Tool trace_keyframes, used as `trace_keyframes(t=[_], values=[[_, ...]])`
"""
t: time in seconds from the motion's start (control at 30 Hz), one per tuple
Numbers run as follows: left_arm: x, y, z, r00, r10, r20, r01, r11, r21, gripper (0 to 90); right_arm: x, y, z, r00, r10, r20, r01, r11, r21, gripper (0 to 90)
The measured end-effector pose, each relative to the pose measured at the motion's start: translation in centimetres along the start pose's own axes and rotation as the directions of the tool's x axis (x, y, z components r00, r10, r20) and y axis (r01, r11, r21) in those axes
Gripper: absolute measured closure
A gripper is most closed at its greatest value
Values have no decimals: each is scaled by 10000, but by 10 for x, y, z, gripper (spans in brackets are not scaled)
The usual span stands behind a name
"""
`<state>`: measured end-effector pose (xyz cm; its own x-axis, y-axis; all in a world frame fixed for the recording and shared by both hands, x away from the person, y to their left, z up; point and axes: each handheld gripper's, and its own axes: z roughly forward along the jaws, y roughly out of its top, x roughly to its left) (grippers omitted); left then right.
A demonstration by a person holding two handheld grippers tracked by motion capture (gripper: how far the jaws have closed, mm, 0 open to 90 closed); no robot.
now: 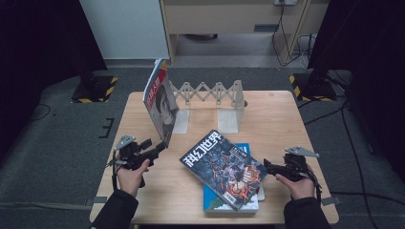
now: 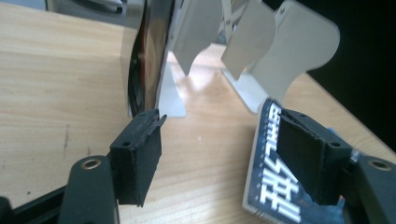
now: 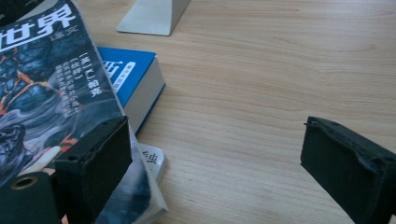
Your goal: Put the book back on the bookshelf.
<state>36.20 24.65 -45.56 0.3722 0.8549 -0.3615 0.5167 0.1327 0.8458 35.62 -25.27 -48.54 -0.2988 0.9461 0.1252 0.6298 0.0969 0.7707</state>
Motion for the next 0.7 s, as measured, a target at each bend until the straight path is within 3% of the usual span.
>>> trace_keyframes(t=[0.37,0.47,0.7], values=[[-8,-17,15,9982,484,340,-506,9966,656,288,18,-3,3,9986,-413,-339,415,9991,42,82],[-10,-21,19,9978,442,502,-484,9951,859,286,22,-3,4,9983,-422,-408,425,9991,50,81],[-21,-31,34,9935,790,814,-920,9810,1708,270,32,-5,5,9968,-587,-548,594,9982,117,78]])
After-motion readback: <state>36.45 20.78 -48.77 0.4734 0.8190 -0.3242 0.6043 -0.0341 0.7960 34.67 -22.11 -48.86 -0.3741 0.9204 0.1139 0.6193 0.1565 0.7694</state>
